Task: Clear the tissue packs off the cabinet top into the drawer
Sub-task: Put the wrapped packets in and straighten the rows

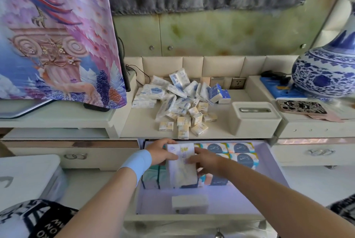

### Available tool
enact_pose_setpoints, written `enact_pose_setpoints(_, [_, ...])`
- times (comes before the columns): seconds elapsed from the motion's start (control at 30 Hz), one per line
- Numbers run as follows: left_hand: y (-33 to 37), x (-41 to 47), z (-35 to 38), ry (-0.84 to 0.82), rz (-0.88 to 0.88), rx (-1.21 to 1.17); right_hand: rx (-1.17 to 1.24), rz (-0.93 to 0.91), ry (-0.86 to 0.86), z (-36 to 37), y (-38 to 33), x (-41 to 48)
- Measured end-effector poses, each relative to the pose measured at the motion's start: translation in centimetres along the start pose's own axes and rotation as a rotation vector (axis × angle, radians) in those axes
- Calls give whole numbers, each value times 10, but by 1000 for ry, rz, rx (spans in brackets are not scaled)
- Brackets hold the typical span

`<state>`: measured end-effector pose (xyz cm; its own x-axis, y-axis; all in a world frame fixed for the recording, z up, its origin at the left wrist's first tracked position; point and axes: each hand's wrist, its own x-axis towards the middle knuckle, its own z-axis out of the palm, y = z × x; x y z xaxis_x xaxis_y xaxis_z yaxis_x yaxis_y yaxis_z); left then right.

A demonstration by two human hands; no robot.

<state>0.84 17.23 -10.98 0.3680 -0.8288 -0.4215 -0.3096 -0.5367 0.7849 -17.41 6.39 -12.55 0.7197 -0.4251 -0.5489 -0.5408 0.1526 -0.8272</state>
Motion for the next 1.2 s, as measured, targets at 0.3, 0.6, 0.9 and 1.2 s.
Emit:
enact_pose_setpoints(0.3, [6,7,60,-114,-62,503,58,161,426,-44,32,16])
enact_pose_setpoints(0.6, [-4,8,124,-532,-11,1005,62,211,456,-50,58,28])
enact_pose_setpoints(0.9, [-18,24,117,-402,-4,959,119,259,401,-60,51,22])
enact_pose_setpoints(1.2, [-39,13,84,-307,-198,304,178,160,357,-53,42,17])
